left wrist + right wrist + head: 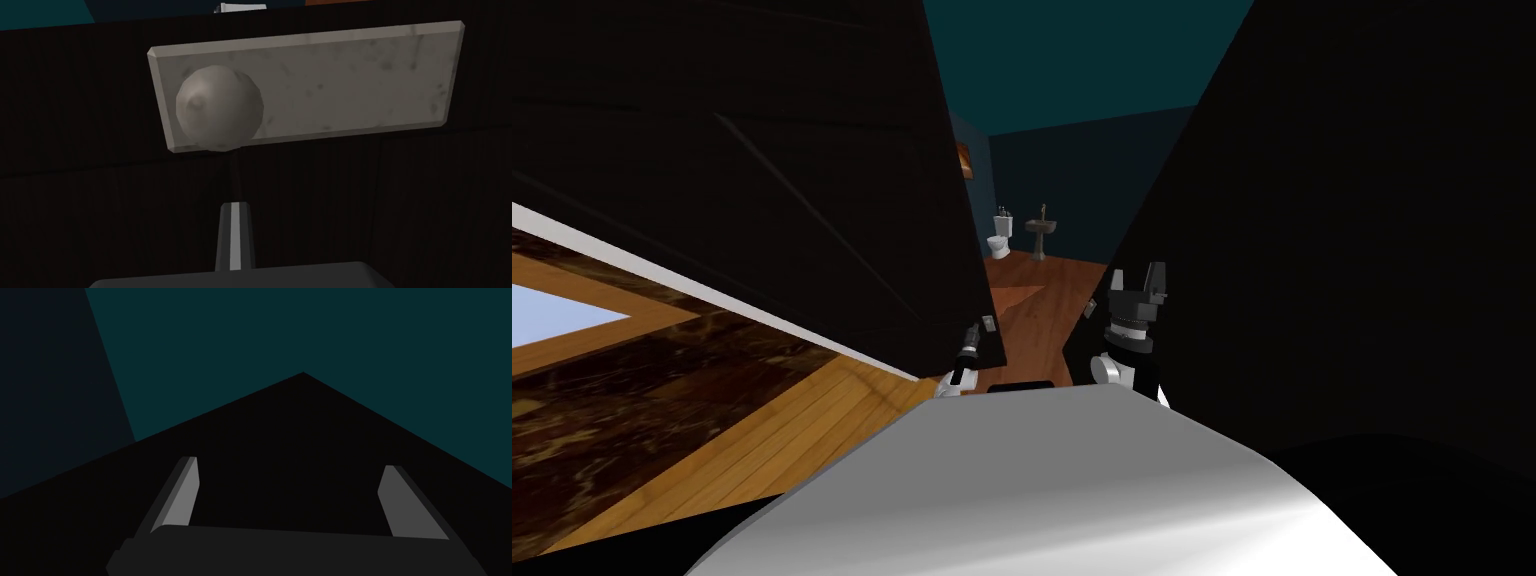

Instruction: Push the door open

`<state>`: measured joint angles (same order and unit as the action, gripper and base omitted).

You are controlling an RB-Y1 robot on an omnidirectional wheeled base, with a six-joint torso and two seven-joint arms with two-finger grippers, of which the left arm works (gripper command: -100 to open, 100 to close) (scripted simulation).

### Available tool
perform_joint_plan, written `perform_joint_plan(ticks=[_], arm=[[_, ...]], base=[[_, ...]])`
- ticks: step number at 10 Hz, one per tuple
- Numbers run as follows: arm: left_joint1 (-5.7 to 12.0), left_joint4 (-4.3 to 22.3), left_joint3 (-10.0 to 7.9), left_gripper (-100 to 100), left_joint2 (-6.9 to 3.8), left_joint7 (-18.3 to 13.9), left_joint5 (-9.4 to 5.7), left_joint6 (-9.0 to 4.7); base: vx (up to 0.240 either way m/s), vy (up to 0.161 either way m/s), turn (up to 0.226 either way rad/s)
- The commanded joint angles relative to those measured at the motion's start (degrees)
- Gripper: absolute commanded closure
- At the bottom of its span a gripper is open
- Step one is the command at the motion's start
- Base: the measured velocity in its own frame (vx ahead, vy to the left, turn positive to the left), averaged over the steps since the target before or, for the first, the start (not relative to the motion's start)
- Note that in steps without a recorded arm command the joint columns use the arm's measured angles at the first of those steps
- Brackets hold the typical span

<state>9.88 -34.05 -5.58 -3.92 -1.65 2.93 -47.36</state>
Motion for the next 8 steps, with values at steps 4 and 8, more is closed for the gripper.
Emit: perform_joint_plan(ticks=[4, 8], arm=[[0.22, -0.6, -0.08, -100, 2.23, 0.6, -0.46, 1.31], [-0.13, -0.9, -0.25, -100, 2.01, 1.0, -0.52, 1.15]], base=[[-0.241, -0.084, 0.068], [-0.028, -0.031, 0.012]])
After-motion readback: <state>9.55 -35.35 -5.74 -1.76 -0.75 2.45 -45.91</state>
